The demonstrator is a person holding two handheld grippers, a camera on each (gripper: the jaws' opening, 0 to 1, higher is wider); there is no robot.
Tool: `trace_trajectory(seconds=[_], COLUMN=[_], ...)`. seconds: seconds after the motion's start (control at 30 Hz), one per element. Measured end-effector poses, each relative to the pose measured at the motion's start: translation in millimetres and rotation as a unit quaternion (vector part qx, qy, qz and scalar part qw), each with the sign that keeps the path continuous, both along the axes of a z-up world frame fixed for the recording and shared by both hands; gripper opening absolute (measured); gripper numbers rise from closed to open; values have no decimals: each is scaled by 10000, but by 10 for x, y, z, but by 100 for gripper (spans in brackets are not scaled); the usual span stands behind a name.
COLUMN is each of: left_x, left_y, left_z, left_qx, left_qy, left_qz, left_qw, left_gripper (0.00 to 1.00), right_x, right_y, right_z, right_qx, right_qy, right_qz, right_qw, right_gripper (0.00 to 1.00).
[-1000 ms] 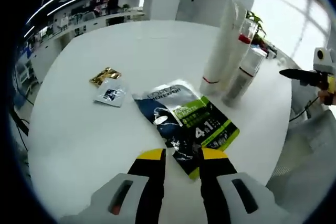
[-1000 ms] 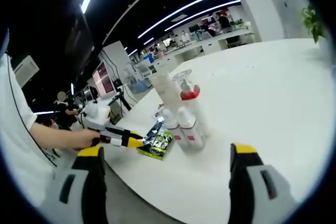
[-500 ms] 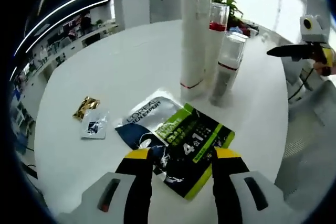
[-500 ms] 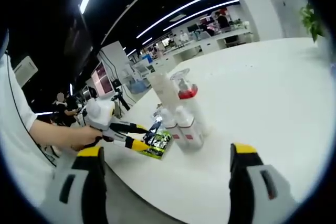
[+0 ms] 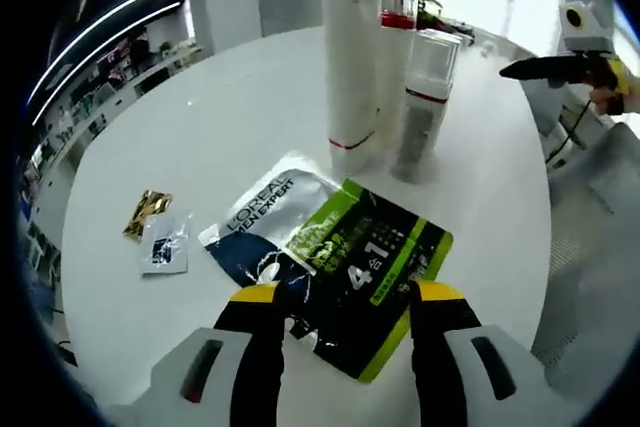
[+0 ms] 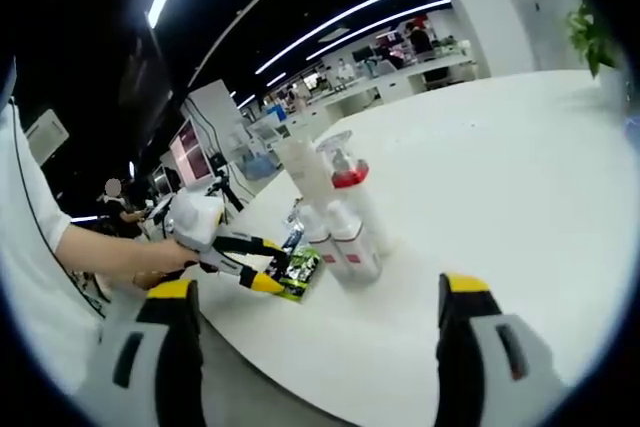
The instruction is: Arrange the skincare products in the storage area until every visible bottle or jar stands upright without overlapping.
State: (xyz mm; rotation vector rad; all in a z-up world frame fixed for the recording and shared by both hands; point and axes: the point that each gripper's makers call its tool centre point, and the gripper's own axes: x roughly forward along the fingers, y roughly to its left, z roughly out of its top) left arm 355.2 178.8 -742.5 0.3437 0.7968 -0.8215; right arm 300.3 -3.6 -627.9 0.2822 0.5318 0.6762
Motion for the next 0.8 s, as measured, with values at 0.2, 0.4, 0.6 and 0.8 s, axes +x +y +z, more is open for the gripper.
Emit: trace_trajectory(seconds=[0.2, 0.4, 0.6, 0.8], left_x=[2, 5, 14, 3], left_y=[2, 2, 15, 24], left_z=[0, -2, 0, 24], left_qx=[11, 21, 57, 54], left_qy=[9, 13, 38, 47], left_qz=[-66, -53, 17, 15], left_qw=[10000, 10000, 10000, 10000], left_gripper=[48, 48, 50, 53], right_x=[12, -4, -18, -31], right_y=[3, -1, -8, -8], right_z=[14, 8, 11, 8], right_qx=[-1, -2, 5, -10], right_qy=[-22, -14, -12, -9], right_qz=[9, 6, -12, -1], right_qw=[10000, 10000, 10000, 10000], right_gripper=[100, 100, 100, 100])
